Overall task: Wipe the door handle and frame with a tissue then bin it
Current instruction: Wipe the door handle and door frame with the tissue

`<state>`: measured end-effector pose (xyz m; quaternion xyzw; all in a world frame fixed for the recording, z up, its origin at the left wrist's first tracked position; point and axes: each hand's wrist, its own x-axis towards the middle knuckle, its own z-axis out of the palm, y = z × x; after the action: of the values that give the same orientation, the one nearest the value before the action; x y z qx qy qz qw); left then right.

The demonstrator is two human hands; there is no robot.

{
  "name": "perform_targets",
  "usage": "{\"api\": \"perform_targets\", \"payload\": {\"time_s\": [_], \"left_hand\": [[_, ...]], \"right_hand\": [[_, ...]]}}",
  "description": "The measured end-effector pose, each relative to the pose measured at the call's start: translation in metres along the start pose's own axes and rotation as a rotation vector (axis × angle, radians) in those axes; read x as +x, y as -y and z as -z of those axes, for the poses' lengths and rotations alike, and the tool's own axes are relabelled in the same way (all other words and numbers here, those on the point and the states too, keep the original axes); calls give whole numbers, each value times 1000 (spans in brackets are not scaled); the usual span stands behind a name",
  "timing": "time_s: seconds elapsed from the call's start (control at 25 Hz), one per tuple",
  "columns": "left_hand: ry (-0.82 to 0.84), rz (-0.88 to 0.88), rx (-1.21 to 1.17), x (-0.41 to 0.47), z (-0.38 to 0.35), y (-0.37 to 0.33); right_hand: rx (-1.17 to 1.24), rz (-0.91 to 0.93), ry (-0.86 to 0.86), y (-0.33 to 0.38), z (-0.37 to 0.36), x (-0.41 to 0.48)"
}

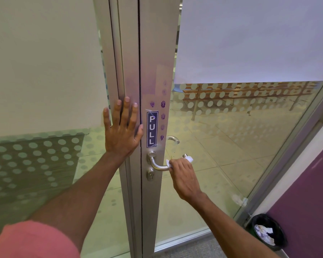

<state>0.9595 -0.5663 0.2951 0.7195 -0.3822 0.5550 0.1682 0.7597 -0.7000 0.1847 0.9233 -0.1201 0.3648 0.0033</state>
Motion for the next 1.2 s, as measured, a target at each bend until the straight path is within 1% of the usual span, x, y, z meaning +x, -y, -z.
{"api": "perform_targets", "payload": {"time_s": [0.12,0.2,0.24,0.36,0.56,0.64,0.8,0.96,1.04,1.2], "left_hand": [[-8,-3,11,-1,-1,0],[-13,-2,8,-1,-1,0],[-14,-2,6,-1,-1,1],[-14,-2,4,0,-1,1],[-7,-2,15,-1,-1,0],[0,3,6,0,-1,1],[2,0,5,-1,-2,1],[13,-3,4,-2,0,2],[12,-7,2,-2,0,2],[-18,-11,14,-1,-2,1]], "right_hand": [[-33,-27,19,38,-20,9],[-82,-82,6,58,-31,14],[-106,-97,5,61,-32,14],[-203,-45,34,55,-29,11],[-205,-215,110,81,-33,34],[-189,-174,96,77,-32,30],[-148,73,26,32,-22,6],[-65,172,36,-24,-5,5],[-38,181,22,-34,-3,7],[17,14,-61,-3,-21,-2]]}}
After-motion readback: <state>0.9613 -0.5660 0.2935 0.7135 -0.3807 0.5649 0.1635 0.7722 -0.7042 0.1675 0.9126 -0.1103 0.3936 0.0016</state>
